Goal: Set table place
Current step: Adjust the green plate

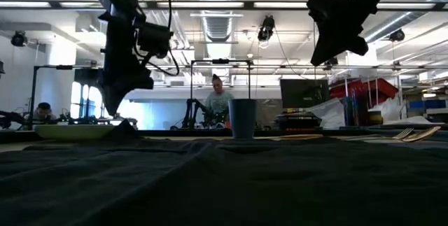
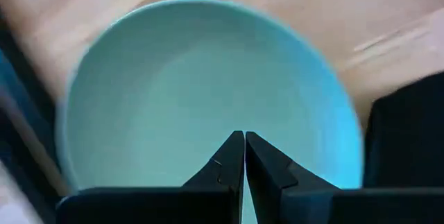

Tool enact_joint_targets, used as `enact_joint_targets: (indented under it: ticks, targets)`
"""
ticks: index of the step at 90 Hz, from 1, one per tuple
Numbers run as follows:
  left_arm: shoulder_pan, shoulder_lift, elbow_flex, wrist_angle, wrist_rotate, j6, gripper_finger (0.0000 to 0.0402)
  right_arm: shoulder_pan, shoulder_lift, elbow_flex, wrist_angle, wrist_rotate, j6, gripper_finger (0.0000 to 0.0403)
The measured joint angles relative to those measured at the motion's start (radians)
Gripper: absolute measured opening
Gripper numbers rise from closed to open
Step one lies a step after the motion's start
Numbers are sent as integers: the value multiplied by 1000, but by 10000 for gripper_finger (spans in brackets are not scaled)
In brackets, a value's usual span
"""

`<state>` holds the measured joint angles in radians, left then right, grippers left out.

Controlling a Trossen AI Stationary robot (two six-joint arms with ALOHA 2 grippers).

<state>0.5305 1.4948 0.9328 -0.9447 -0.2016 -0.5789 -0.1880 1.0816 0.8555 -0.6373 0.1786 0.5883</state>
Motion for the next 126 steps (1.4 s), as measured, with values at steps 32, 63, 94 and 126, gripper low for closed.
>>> enact_joint_targets:
  ticks: [32, 63, 94, 126]
  targets:
    - [133, 0, -135, 249, 30, 47, 0, 0, -8, 0, 0, -23, 41, 18]
    - [355, 0, -161, 426, 36, 121, 0, 0, -8, 0, 0, -25, 41, 18]
    - [527, 77, -78, 517, 16, 194, 0, 0, -8, 0, 0, -17, 29, 18]
    - [533, 147, 170, 402, 81, 261, 0, 0, -9, 1, 2, 6, 29, 18]
